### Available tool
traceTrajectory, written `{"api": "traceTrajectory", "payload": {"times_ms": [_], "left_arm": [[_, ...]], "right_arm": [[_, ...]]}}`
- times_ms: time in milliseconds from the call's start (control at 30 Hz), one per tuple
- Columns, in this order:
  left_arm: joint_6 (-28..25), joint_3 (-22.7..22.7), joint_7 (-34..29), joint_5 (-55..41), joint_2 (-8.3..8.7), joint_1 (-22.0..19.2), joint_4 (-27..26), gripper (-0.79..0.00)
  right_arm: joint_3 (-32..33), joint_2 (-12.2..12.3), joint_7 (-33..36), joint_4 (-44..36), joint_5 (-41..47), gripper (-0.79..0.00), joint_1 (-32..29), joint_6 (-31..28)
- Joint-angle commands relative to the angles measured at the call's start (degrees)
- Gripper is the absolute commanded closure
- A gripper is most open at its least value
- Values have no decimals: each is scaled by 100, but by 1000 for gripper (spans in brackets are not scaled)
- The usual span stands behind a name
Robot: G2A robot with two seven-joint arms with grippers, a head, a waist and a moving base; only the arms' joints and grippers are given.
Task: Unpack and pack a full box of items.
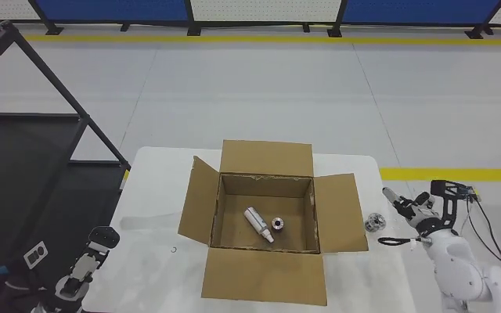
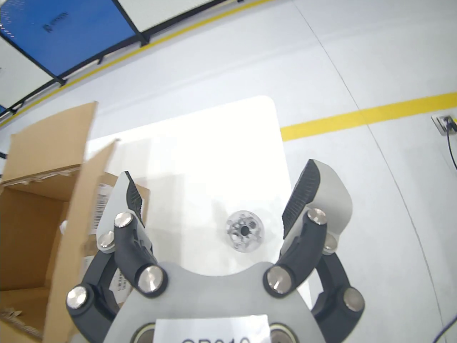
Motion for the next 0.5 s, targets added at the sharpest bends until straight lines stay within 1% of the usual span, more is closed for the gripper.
{"api": "traceTrajectory", "payload": {"times_ms": [0, 100, 200, 333, 467], "left_arm": [[5, 5, 90, 102, -2, 28, -9, -785], [-28, 8, 159, 183, 3, 65, 7, -785], [-49, -12, 206, 214, 12, 108, 23, -785], [-64, -44, 234, 209, 24, 146, 38, -785], [-64, -44, 234, 209, 24, 146, 38, -785]], "right_arm": [[-214, 1, 171, -565, -28, -785, -88, -208], [-787, 9, 667, -1016, -312, -785, 45, -503], [-1549, -5, 1257, -1071, -657, -785, 447, -662], [-2635, -80, 2140, -664, -899, -785, 1281, -750], [-3587, -221, 2909, 124, -951, -785, 2190, -623]]}}
